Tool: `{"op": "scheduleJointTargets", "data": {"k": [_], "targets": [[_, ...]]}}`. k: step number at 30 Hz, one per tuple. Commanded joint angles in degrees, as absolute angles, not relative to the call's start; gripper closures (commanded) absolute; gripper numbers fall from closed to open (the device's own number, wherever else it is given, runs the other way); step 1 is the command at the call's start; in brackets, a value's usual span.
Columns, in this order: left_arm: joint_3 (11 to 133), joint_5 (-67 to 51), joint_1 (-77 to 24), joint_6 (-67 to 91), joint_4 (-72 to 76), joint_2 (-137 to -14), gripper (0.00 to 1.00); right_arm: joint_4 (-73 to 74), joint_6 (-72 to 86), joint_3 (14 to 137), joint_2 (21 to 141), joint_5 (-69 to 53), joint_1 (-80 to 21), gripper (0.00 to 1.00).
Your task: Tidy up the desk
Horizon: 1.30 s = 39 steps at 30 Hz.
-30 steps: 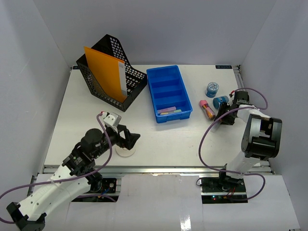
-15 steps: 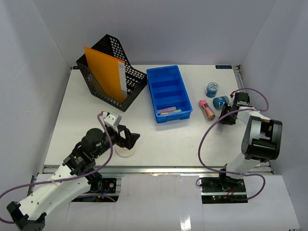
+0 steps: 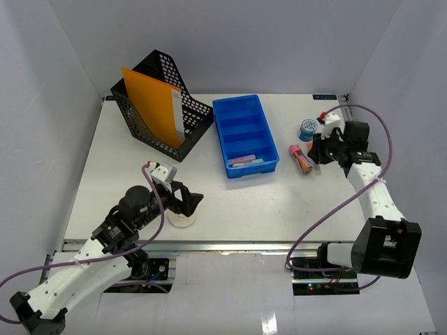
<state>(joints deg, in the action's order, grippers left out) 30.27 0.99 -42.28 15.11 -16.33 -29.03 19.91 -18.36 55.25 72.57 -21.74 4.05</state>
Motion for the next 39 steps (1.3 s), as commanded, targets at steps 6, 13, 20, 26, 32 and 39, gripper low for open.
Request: {"op": "scheduleJointTargets", "data": {"k": [6,13,20,26,32,39], "targets": [[31.6,2.2,-42.2,15.4,-16.8,-30.4,0.02,21.5,-41.5,71.1,82.1,-23.4,-22.9,0.92],[31.5,2.7,-42.2,15.3,-17.0,-31.4,0.02,19.2,-49.7,75.3,93.4,-20.8,-29.4,0.92],[31.5,3.4,-42.2,15.5,-17.2,-33.2,0.02,16.8,-53.4,72.6,97.8,-18.2,-30.9,0.81],[31.6,3.3,-42.2,15.7,-17.4,-34.8,0.02,16.6,-54.5,72.3,99.4,-18.3,-30.9,0.7],[31.3,2.5,-42.2,17.8,-17.6,-34.8,0.02,16.7,-53.8,71.7,98.6,-18.7,-30.9,0.47],[29.9,3.4,-42.2,29.0,-19.6,-37.4,0.03,18.4,-45.5,73.3,92.7,-22.8,-28.1,0.34]]}}
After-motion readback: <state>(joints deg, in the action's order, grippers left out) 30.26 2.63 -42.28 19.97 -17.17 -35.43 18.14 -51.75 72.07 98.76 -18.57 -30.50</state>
